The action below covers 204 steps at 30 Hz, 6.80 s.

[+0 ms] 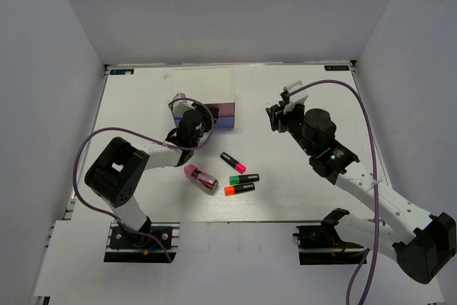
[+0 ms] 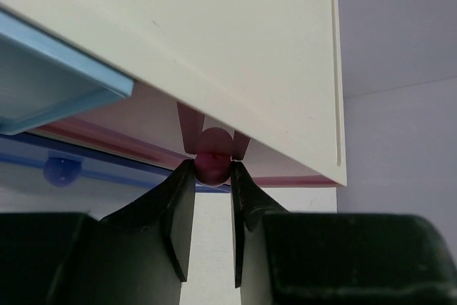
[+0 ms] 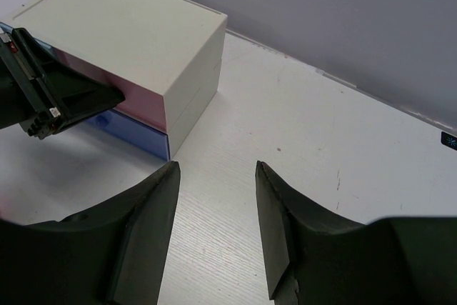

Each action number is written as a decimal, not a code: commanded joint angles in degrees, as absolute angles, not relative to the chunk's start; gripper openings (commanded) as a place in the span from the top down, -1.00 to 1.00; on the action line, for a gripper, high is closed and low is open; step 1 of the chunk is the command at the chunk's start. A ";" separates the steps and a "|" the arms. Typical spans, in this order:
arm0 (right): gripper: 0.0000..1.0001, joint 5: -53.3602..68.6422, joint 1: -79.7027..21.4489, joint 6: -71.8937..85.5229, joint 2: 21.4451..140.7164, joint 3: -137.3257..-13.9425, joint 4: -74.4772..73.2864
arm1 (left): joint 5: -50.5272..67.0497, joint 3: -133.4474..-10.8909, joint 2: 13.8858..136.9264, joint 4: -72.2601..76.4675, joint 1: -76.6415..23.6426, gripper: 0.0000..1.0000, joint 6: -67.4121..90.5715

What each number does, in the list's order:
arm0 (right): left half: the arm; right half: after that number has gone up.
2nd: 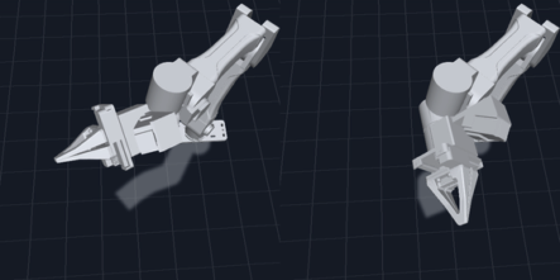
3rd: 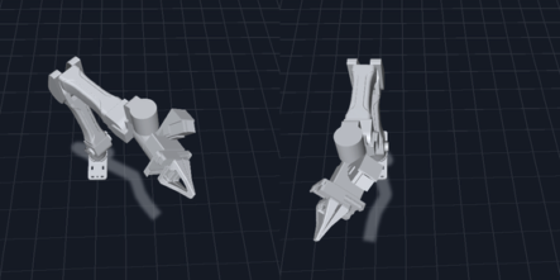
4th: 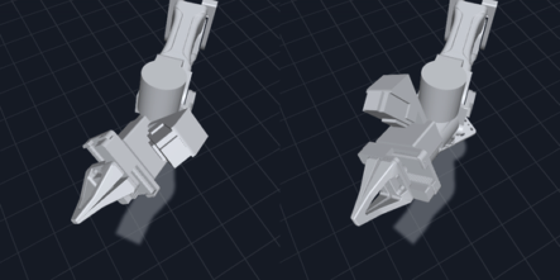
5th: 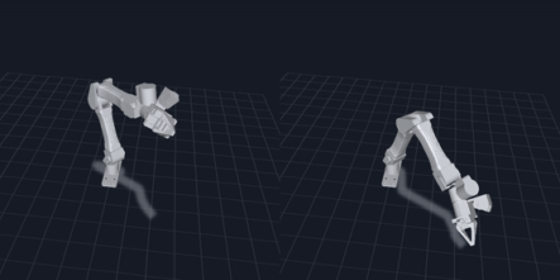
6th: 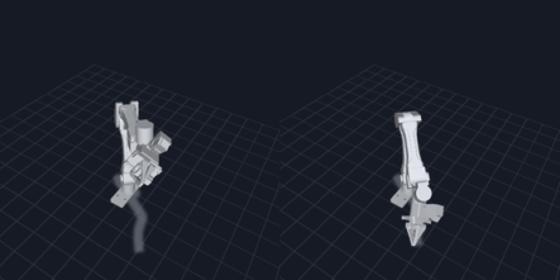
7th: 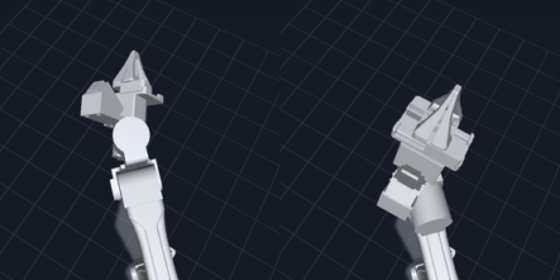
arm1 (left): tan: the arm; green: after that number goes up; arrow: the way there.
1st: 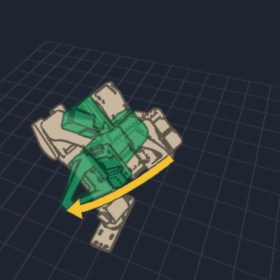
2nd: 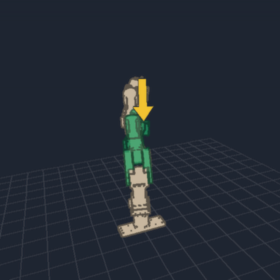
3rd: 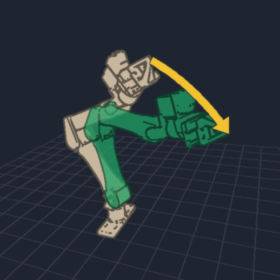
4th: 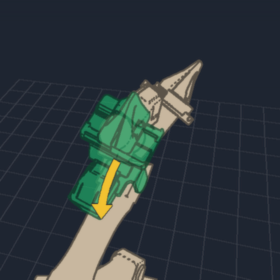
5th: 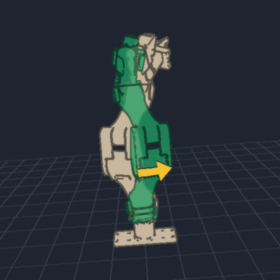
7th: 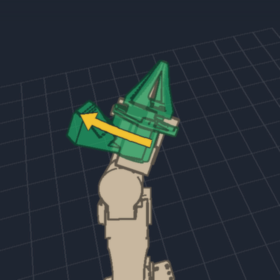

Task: Sort the stationery into containers
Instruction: Open the drawer, then grab a piece of stationery with the right arm, then place the stationery into the container

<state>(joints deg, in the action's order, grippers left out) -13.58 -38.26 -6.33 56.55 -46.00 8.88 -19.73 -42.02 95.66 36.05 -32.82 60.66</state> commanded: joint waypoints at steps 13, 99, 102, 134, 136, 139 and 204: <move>-0.06 -13.98 -38.06 -5.54 55.46 -45.61 11.87 | -20.48 -40.52 94.13 35.86 -33.75 0.60 59.07; -0.50 6.94 -63.11 -8.17 115.57 -83.41 -21.26 | -14.24 -39.46 16.96 -22.06 -36.74 -0.79 15.64; -0.48 7.21 -63.46 -8.52 116.63 -83.93 -22.15 | -14.24 -39.46 16.96 -22.06 -36.74 -0.79 15.64; 0.92 0.53 -62.40 -22.67 86.75 -75.06 -11.53 | -12.04 -36.56 5.80 -17.58 -36.74 -0.79 14.06; 0.94 -5.69 -61.96 -27.50 85.61 -73.74 -6.63 | -12.04 -36.56 5.80 -17.58 -36.74 -0.79 14.06; 0.94 -11.93 -61.00 -34.79 87.09 -74.61 -2.66 | -12.04 -36.56 6.33 -17.58 -36.74 -0.79 13.54; -0.05 -0.79 -50.54 -60.38 108.46 -98.43 -21.27 | -14.68 -36.56 9.58 -18.63 -36.21 -0.79 13.01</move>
<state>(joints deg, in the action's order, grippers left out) -1.21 -51.09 -59.61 108.33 -95.09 -21.15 -14.09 -36.82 8.67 -18.00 -36.49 13.52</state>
